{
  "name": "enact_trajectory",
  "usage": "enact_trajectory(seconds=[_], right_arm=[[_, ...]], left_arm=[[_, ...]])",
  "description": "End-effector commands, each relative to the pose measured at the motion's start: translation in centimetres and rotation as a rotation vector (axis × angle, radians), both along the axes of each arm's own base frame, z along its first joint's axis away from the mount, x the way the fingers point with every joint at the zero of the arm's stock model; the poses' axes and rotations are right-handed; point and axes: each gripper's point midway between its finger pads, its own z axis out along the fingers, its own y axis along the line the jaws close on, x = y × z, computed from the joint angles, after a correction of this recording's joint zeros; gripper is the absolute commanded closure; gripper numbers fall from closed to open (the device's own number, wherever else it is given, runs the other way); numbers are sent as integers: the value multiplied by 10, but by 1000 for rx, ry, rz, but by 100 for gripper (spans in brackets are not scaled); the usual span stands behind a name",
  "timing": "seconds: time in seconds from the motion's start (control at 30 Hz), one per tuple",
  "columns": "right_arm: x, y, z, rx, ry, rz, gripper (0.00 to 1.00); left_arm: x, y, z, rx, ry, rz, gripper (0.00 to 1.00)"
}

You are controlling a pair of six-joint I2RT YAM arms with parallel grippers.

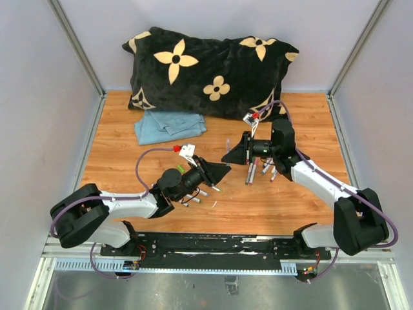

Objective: Open the pen caps
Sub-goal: Pick up the pen from the center of the board.

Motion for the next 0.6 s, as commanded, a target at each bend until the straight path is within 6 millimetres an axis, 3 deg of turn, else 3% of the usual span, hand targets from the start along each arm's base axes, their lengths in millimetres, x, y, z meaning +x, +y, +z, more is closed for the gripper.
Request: enact_trajectory(seconds=[0.0,0.23,0.43,0.57], right_arm=[[-4,0,9,-19,-94,65,99],[-13,-8,12,-16,-165,218,99],[-18,-10,12,-10,-188,267,98],[-19,-10,11,-9,-189,282,98]], left_arm=[[-15,0,22,-4,-89,-61,56],[-27,26,30,23,-167,-45,16],[-34,38,35,25,-187,-118,3],[-36,45,42,-27,-199,-165,1]])
